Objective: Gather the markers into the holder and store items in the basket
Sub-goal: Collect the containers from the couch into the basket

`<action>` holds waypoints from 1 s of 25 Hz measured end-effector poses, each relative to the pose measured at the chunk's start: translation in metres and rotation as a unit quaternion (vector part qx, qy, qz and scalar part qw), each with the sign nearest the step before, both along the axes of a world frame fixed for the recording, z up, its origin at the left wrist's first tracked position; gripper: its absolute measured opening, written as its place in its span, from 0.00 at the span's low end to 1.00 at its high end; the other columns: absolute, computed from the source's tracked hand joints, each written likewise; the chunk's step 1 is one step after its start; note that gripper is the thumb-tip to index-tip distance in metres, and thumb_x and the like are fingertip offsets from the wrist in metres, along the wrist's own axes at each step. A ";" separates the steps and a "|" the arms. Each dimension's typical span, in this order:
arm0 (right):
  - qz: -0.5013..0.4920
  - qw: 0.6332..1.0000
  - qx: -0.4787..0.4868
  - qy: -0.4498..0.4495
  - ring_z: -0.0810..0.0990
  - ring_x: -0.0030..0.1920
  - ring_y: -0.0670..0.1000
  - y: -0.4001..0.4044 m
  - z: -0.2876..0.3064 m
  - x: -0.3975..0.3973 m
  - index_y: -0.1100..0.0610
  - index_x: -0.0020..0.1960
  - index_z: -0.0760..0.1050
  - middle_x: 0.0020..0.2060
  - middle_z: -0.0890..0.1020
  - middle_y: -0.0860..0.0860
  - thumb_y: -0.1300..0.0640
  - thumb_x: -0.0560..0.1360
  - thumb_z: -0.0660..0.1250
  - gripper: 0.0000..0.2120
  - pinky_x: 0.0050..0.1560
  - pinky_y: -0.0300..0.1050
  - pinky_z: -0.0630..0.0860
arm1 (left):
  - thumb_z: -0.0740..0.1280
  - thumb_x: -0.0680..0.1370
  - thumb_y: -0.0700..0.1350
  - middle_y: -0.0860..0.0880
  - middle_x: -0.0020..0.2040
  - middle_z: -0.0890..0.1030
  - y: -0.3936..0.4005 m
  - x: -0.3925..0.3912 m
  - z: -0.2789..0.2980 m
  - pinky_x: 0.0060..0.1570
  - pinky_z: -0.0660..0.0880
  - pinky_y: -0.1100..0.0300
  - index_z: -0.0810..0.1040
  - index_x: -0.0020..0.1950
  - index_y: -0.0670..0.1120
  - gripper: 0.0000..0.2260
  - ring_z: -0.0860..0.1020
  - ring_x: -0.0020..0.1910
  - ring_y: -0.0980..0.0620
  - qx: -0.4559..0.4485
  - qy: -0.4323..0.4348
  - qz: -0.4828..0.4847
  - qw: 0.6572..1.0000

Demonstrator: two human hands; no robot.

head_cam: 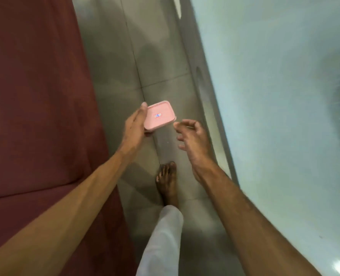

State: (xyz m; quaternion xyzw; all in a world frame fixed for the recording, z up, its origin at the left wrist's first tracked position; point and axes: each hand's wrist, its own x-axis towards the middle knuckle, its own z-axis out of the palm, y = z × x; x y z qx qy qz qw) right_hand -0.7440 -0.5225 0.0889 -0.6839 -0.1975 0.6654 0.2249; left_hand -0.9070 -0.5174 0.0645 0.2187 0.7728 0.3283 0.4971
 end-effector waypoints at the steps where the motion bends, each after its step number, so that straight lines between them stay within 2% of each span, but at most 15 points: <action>1: 0.000 1.000 -0.013 0.017 0.84 0.49 0.49 0.001 0.021 0.007 0.50 0.64 0.77 0.56 0.86 0.49 0.43 0.74 0.75 0.21 0.56 0.54 0.84 | 0.61 0.86 0.59 0.51 0.39 0.86 -0.006 0.004 0.029 0.32 0.73 0.60 0.86 0.54 0.46 0.20 0.78 0.31 0.56 0.002 -0.010 0.006 1.000; 2: 0.006 0.998 -0.023 0.050 0.84 0.49 0.50 0.007 0.055 0.023 0.51 0.68 0.74 0.60 0.84 0.51 0.43 0.76 0.74 0.25 0.53 0.52 0.84 | 0.62 0.84 0.62 0.49 0.39 0.86 -0.006 0.013 0.066 0.31 0.70 0.59 0.87 0.54 0.45 0.23 0.77 0.31 0.55 0.000 -0.023 -0.011 1.000; 4: 0.038 0.989 -0.035 0.135 0.84 0.44 0.49 0.012 0.102 0.032 0.54 0.71 0.71 0.58 0.84 0.54 0.48 0.81 0.71 0.22 0.45 0.47 0.82 | 0.62 0.80 0.69 0.47 0.40 0.87 -0.013 0.010 0.116 0.30 0.68 0.59 0.89 0.51 0.47 0.28 0.77 0.31 0.54 -0.011 -0.029 -0.074 0.997; 6: 0.094 0.981 -0.013 0.168 0.84 0.40 0.48 0.014 0.151 0.053 0.56 0.68 0.75 0.53 0.84 0.56 0.53 0.82 0.70 0.16 0.40 0.45 0.83 | 0.64 0.75 0.74 0.47 0.39 0.86 -0.014 0.018 0.167 0.28 0.68 0.62 0.89 0.51 0.48 0.32 0.77 0.31 0.55 -0.005 -0.037 -0.140 0.989; 8: 0.133 0.978 0.022 0.160 0.86 0.43 0.50 0.013 0.192 0.090 0.56 0.65 0.78 0.54 0.86 0.57 0.54 0.81 0.72 0.14 0.43 0.47 0.85 | 0.62 0.79 0.71 0.47 0.41 0.86 -0.007 0.040 0.208 0.30 0.69 0.62 0.88 0.54 0.46 0.30 0.77 0.33 0.55 0.013 -0.046 -0.204 0.978; 10: 0.135 0.982 0.073 0.111 0.86 0.47 0.52 0.017 0.219 0.132 0.55 0.62 0.80 0.55 0.87 0.58 0.54 0.80 0.74 0.13 0.45 0.48 0.85 | 0.58 0.83 0.65 0.44 0.45 0.87 0.010 0.067 0.228 0.36 0.71 0.59 0.86 0.59 0.48 0.25 0.79 0.36 0.54 0.016 -0.016 -0.247 0.969; 13: 0.070 0.984 0.164 0.006 0.85 0.46 0.49 0.050 0.255 0.216 0.54 0.63 0.80 0.53 0.86 0.53 0.56 0.81 0.73 0.11 0.43 0.44 0.83 | 0.57 0.84 0.66 0.37 0.52 0.84 0.051 0.119 0.235 0.36 0.71 0.57 0.84 0.60 0.50 0.24 0.78 0.35 0.53 -0.015 -0.007 -0.208 0.978; 16: 0.046 0.961 0.228 -0.149 0.85 0.51 0.46 0.103 0.283 0.313 0.55 0.66 0.78 0.56 0.85 0.50 0.58 0.83 0.69 0.12 0.46 0.39 0.84 | 0.60 0.84 0.63 0.40 0.56 0.85 0.090 0.173 0.237 0.41 0.74 0.56 0.82 0.63 0.51 0.21 0.81 0.40 0.50 -0.018 -0.028 -0.213 0.977; 17: 0.049 0.945 0.243 -0.211 0.84 0.50 0.43 0.122 0.283 0.344 0.55 0.65 0.79 0.56 0.85 0.49 0.58 0.83 0.69 0.11 0.47 0.34 0.83 | 0.62 0.84 0.62 0.43 0.55 0.86 0.100 0.192 0.236 0.43 0.76 0.55 0.81 0.63 0.51 0.18 0.82 0.41 0.49 -0.011 -0.027 -0.222 0.975; 18: 0.060 0.926 0.253 -0.274 0.83 0.48 0.41 0.139 0.278 0.371 0.54 0.65 0.80 0.55 0.85 0.49 0.59 0.83 0.69 0.11 0.45 0.28 0.80 | 0.64 0.83 0.61 0.46 0.53 0.87 0.109 0.207 0.234 0.45 0.77 0.54 0.81 0.62 0.52 0.16 0.84 0.43 0.48 -0.009 -0.012 -0.237 0.971; 20: 0.091 0.891 0.252 -0.367 0.82 0.49 0.44 0.170 0.254 0.408 0.56 0.65 0.81 0.57 0.85 0.53 0.58 0.82 0.70 0.12 0.41 0.20 0.73 | 0.66 0.81 0.60 0.53 0.48 0.87 0.116 0.227 0.230 0.47 0.79 0.53 0.81 0.59 0.54 0.12 0.86 0.44 0.50 -0.003 0.042 -0.259 0.965; 23: 0.104 0.887 0.228 -0.387 0.80 0.52 0.48 0.208 0.210 0.431 0.61 0.64 0.78 0.57 0.85 0.57 0.58 0.80 0.72 0.15 0.36 0.20 0.70 | 0.67 0.81 0.57 0.54 0.45 0.87 0.111 0.231 0.222 0.47 0.80 0.54 0.81 0.55 0.55 0.08 0.86 0.42 0.52 0.017 0.081 -0.229 0.970; 25: 0.134 0.887 0.205 -0.391 0.80 0.51 0.49 0.224 0.187 0.429 0.61 0.63 0.79 0.53 0.83 0.54 0.58 0.79 0.74 0.15 0.38 0.20 0.71 | 0.68 0.83 0.53 0.52 0.44 0.87 0.097 0.222 0.221 0.48 0.79 0.53 0.82 0.56 0.52 0.08 0.85 0.40 0.51 0.026 0.087 -0.190 0.978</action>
